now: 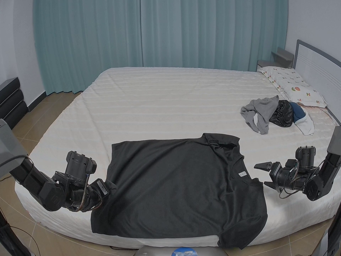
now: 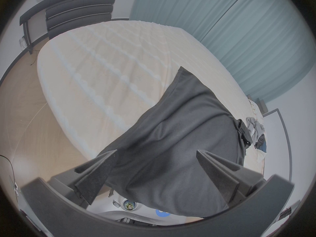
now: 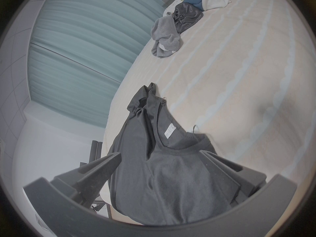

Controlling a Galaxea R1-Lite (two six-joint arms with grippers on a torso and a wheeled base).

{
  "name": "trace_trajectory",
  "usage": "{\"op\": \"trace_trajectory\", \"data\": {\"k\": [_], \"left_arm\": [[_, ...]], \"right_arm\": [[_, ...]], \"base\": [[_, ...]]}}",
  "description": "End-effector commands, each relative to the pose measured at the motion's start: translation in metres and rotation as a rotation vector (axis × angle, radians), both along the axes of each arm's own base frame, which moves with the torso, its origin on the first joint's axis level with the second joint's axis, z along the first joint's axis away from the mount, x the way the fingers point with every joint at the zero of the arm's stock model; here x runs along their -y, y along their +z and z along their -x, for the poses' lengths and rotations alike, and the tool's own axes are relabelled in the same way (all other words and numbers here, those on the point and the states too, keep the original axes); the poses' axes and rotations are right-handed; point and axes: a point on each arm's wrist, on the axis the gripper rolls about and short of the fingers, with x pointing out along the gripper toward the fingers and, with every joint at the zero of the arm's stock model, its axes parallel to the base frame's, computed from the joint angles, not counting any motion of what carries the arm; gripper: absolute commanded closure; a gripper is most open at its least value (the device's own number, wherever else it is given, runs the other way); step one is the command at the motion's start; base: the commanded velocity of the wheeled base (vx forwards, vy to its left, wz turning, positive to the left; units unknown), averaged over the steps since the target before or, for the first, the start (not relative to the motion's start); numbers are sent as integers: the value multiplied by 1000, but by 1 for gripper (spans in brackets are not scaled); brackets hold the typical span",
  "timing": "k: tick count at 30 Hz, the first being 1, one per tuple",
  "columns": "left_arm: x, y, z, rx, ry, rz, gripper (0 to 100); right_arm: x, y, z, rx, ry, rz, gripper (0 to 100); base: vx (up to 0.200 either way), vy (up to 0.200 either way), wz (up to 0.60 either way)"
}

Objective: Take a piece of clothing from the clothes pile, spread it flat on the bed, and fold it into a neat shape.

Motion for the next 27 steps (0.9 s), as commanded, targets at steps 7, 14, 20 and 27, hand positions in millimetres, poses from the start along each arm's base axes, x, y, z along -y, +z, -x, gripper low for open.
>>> {"op": "trace_trajectory", "data": {"k": [7,14,20,27], "left_arm": [[-7,13,-26,78,52,27,0],[-14,-1,-91,121,115,37,0],[-23,-11,-150,180,81,134,0],[-37,-51,-225,272,48,99,0]], "right_arm": [[-2,0,0,0,8,0,0],[-4,-2,2,-11,16,-1,0],[-5,-5,2,-22,20,-1,0],[-7,-9,0,-35,28,-2,0]], "base": [[0,0,0],[0,0,0],[0,0,0],[0,0,0]]}}
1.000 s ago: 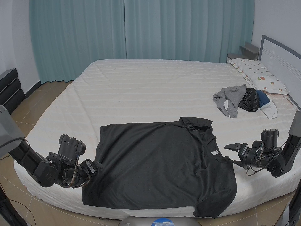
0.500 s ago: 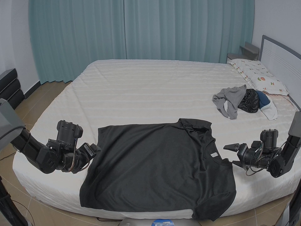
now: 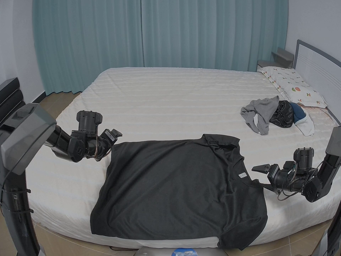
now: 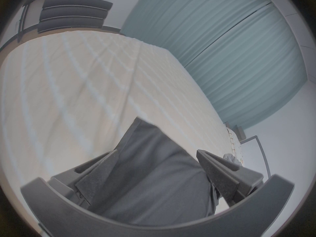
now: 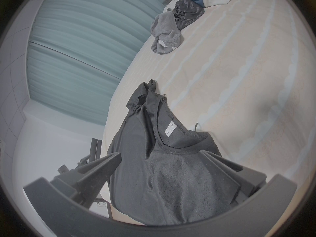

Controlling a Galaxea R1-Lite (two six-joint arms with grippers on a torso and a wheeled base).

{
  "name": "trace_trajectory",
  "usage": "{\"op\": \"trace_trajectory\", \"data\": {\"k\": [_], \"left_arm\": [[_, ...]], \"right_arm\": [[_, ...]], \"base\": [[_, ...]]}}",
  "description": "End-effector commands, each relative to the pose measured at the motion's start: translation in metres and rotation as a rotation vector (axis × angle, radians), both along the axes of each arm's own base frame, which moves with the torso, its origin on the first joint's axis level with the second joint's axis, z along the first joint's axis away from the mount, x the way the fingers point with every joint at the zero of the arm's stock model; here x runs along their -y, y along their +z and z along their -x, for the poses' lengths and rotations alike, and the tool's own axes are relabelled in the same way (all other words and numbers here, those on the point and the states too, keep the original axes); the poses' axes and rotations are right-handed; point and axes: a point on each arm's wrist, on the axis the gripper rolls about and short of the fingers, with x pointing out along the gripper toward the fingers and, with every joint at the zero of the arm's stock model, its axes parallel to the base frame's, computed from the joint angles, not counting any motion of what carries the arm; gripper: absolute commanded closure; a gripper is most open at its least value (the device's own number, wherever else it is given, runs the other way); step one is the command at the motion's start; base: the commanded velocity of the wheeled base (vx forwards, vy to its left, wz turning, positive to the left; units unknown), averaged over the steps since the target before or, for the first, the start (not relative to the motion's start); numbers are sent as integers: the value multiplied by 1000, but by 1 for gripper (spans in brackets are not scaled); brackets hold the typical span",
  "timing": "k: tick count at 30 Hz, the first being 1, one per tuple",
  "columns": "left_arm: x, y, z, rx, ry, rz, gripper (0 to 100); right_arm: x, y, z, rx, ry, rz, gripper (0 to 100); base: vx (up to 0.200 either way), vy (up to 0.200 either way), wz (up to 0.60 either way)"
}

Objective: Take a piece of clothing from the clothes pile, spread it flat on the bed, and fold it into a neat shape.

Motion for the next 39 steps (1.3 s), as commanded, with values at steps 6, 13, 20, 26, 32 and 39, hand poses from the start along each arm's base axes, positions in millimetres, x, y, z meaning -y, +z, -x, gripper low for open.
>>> {"op": "trace_trajectory", "data": {"k": [6,13,20,26,32,39], "left_arm": [[-22,-88,-87,36,8,-110,0],[-23,-91,-103,91,41,-120,0],[-22,-91,-103,89,42,-113,0],[-23,-88,-103,97,46,-117,100],[-30,-77,-105,122,81,-128,100],[-30,-71,-111,259,145,-153,100]], "right_arm": [[-2,-9,-2,-28,6,-1,0],[-8,-12,0,-45,24,-1,0],[-8,-9,-2,-49,-6,-40,0],[-8,-9,-4,-32,-12,-41,0],[-7,-8,-4,-6,-14,-41,0],[-8,-5,-10,22,-13,-39,0]], "base": [[0,0,0],[0,0,0],[0,0,0],[0,0,0],[0,0,0],[0,0,0]]}}
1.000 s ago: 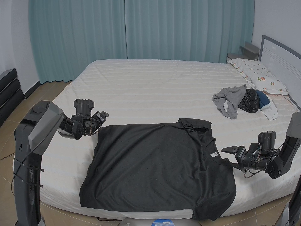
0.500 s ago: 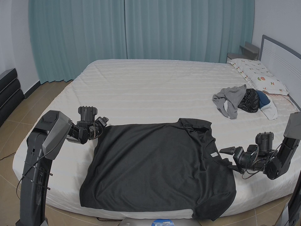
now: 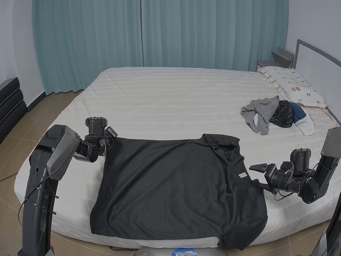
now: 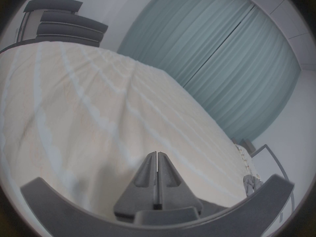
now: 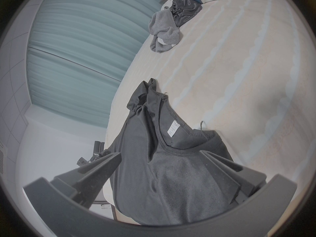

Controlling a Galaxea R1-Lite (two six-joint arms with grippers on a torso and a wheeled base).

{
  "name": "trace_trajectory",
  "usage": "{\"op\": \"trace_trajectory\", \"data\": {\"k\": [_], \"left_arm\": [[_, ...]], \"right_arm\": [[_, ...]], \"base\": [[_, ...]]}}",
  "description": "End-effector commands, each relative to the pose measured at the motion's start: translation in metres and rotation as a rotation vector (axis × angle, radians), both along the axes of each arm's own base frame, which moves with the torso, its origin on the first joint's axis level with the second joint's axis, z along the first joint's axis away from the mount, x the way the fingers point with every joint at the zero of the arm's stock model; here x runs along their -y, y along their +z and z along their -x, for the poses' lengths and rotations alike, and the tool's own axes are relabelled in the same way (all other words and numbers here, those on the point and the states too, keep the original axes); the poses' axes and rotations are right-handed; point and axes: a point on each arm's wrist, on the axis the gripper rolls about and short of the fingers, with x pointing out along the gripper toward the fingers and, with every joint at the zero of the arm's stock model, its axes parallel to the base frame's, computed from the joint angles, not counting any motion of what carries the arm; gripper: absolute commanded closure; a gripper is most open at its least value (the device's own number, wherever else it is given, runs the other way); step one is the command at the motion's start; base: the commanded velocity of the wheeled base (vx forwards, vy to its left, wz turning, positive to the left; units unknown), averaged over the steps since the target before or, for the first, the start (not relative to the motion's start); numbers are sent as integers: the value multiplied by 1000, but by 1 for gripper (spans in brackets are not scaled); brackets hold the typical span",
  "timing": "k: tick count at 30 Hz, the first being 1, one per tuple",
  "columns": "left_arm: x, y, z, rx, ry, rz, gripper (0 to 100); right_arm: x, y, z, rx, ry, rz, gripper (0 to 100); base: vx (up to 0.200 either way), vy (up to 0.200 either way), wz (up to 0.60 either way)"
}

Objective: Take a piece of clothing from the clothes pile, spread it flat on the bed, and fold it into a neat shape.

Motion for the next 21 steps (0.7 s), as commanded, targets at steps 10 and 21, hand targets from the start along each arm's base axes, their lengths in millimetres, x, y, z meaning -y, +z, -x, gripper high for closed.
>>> {"op": "trace_trajectory", "data": {"k": [10,21], "left_arm": [[-2,14,-4,177,71,-65,100],[-3,5,-6,177,73,-67,100]], "right_arm": [[-22,8,-55,108,39,53,0],[-56,-14,-142,142,16,238,0]], "base": [[0,0,0],[0,0,0]]}}
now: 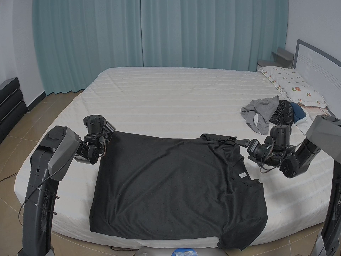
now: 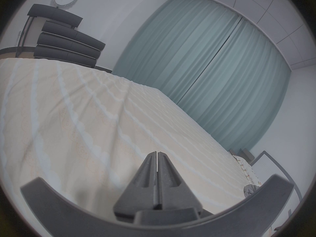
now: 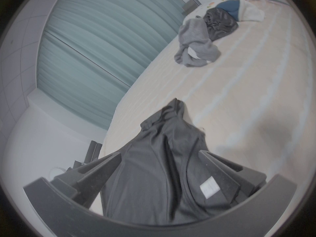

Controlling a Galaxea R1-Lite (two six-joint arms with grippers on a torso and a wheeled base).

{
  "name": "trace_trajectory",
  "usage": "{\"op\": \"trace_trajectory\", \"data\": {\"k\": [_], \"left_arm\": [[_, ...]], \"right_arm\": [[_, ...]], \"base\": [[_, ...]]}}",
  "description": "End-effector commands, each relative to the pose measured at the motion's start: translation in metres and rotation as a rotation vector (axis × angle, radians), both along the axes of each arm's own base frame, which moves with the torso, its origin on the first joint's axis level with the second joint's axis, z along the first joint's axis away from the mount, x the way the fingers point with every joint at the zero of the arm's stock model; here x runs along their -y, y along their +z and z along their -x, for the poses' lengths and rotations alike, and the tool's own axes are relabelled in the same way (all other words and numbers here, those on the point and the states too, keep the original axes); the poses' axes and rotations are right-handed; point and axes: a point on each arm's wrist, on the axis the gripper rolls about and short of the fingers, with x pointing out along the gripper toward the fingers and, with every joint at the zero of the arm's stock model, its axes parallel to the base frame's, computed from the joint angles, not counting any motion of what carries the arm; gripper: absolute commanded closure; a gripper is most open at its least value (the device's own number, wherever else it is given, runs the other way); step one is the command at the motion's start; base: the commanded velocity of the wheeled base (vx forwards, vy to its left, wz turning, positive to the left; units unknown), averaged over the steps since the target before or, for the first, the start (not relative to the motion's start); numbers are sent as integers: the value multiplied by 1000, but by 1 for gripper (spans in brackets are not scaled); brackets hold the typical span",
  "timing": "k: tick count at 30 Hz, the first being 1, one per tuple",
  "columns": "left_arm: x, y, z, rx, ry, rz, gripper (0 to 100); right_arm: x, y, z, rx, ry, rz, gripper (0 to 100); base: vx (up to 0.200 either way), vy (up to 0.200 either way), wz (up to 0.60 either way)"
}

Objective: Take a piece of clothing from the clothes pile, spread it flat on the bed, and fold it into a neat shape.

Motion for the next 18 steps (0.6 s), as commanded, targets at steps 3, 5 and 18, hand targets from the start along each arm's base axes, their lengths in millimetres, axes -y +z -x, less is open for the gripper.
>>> {"op": "trace_trajectory", "data": {"k": [3,5,18], "left_arm": [[-2,-6,-1,2,6,-2,100],[-2,-6,-1,3,6,0,100],[-2,-7,-1,1,8,1,100]], "right_arm": [[-30,-36,-60,-19,-14,131,0],[-31,-40,-71,-18,-19,175,0],[-18,-53,-106,9,-61,222,0]], "base": [[0,0,0],[0,0,0],[0,0,0]]}}
